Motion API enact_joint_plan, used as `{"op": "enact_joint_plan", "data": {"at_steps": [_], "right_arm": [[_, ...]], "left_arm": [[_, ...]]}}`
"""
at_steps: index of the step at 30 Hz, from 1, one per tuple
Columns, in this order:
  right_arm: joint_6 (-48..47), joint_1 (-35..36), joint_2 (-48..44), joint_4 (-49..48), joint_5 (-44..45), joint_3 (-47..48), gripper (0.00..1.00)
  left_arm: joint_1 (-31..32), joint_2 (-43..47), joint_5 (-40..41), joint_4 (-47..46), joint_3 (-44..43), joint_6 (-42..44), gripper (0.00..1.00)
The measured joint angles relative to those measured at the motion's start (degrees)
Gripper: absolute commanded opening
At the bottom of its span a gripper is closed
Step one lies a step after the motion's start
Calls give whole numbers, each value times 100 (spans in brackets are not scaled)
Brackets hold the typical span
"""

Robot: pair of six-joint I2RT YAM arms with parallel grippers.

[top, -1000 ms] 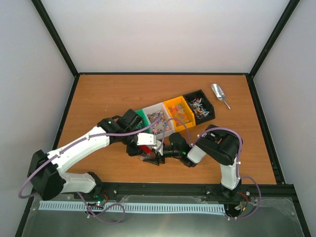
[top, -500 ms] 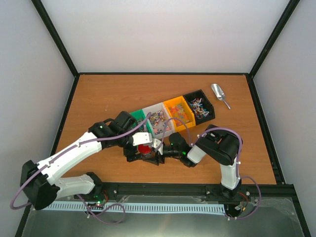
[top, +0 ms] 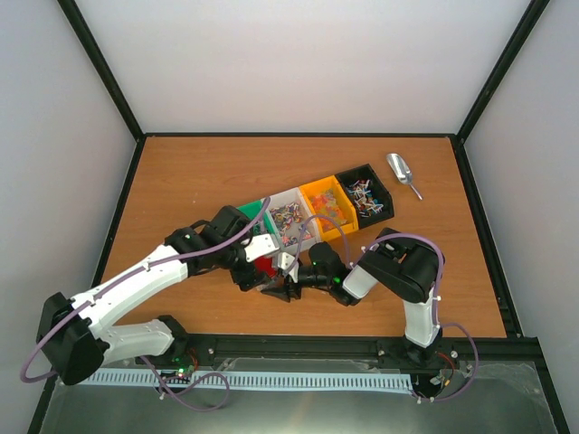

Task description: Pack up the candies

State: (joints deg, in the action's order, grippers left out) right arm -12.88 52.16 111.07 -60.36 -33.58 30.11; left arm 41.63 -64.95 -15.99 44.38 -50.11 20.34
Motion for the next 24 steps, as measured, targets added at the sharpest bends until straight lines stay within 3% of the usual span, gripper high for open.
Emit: {"op": "enact_joint_plan", "data": {"at_steps": [9, 17, 24], "right_arm": [[11, 0, 4, 20, 20, 22, 29], [11, 0, 11, 22, 35, 33, 28], [20, 0, 33, 0, 35, 44, 28]], "left_arm": [[33, -31, 210, -125, 24, -133, 75], [66, -181, 236, -133, 24, -116, 78], [83, -205, 216, -129, 24, -79, 62]]}}
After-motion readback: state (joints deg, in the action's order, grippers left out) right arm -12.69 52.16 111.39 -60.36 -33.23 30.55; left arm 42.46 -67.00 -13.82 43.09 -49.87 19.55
